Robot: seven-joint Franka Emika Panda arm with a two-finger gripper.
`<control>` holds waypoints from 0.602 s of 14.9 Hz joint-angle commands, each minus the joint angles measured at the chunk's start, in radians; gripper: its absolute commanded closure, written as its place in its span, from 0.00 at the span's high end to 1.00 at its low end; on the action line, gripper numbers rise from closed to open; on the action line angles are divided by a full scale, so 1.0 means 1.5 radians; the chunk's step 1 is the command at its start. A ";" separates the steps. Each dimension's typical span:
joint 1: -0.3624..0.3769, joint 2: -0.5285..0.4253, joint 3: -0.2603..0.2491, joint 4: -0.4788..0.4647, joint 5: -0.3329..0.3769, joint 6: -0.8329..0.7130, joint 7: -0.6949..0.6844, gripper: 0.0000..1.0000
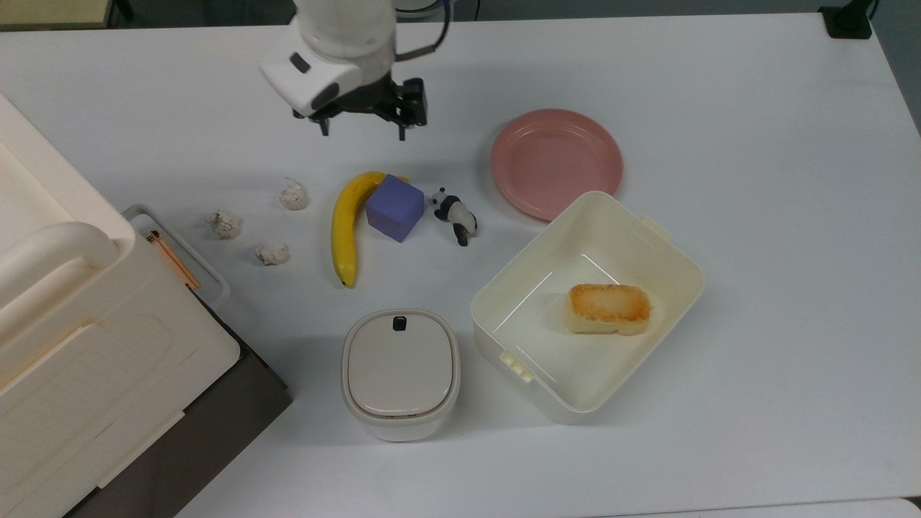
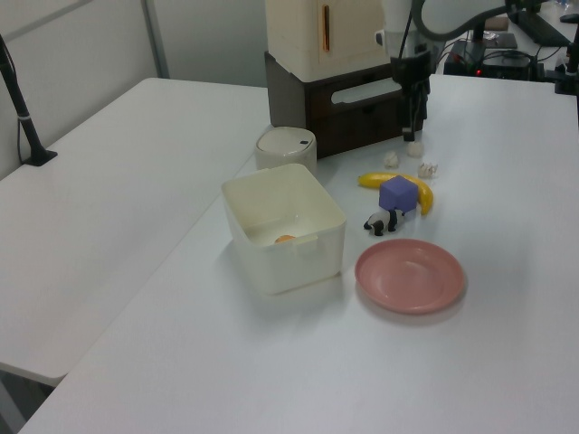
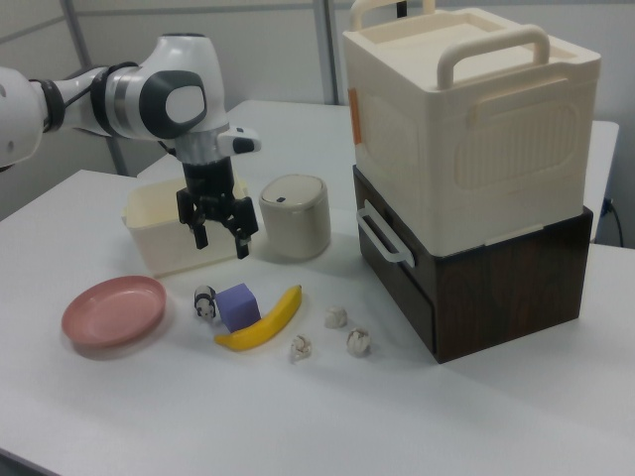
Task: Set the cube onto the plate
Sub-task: 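Move the gripper down over the purple cube beside the banana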
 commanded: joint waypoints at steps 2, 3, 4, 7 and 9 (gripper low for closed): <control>0.013 0.013 -0.005 -0.029 0.033 0.066 0.180 1.00; 0.014 0.020 -0.005 -0.036 0.033 0.079 0.215 1.00; 0.016 0.031 -0.005 -0.040 0.033 0.086 0.232 1.00; 0.017 0.051 -0.005 -0.053 0.033 0.105 0.255 1.00; 0.017 0.059 -0.005 -0.081 0.033 0.146 0.255 1.00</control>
